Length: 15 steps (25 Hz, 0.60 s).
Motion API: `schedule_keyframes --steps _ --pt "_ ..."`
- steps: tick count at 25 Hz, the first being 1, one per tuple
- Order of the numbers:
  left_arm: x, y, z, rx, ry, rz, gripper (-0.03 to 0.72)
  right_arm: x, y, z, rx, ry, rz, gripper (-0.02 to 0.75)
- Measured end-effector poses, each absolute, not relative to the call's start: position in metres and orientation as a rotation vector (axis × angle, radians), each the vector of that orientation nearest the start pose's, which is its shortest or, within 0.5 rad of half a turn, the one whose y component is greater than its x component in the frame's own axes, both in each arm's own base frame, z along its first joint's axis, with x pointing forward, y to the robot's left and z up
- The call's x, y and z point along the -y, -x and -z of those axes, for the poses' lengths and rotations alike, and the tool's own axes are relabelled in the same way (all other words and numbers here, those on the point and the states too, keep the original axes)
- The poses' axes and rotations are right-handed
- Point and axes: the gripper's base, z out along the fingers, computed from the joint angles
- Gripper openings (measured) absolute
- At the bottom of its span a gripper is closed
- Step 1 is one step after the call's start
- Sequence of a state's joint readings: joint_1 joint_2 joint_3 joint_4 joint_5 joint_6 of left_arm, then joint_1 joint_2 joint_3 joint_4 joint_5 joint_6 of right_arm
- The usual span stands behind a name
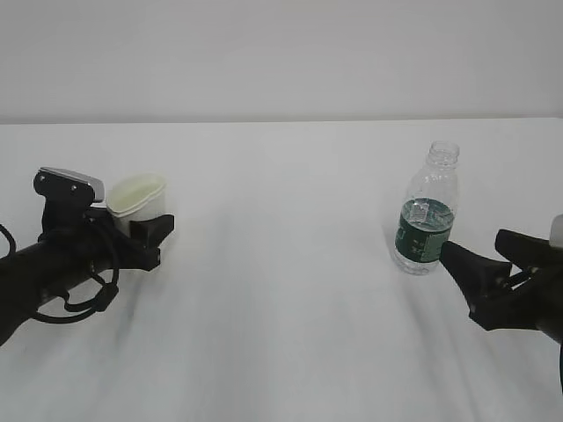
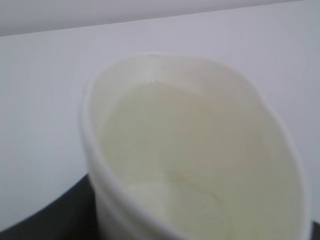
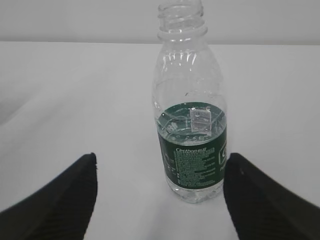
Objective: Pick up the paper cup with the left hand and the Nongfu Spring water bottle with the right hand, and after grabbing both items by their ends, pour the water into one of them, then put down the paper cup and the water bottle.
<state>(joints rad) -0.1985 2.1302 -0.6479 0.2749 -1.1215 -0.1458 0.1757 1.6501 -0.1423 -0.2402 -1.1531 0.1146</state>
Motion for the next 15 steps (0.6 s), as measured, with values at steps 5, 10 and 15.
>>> schedule_keyframes --steps 5,10,15 --pt "0.08 -0.321 -0.072 -1.856 -0.25 0.327 0.429 -0.055 -0.199 -0.132 -1.831 0.299 -0.337 0.589" --pt "0.073 -0.323 -0.072 -1.862 -0.173 0.278 0.429 -0.055 -0.199 -0.132 -1.832 0.295 -0.34 0.589" --pt "0.068 -0.324 -0.072 -1.864 -0.105 0.233 0.429 -0.055 -0.199 -0.132 -1.833 0.292 -0.342 0.589"
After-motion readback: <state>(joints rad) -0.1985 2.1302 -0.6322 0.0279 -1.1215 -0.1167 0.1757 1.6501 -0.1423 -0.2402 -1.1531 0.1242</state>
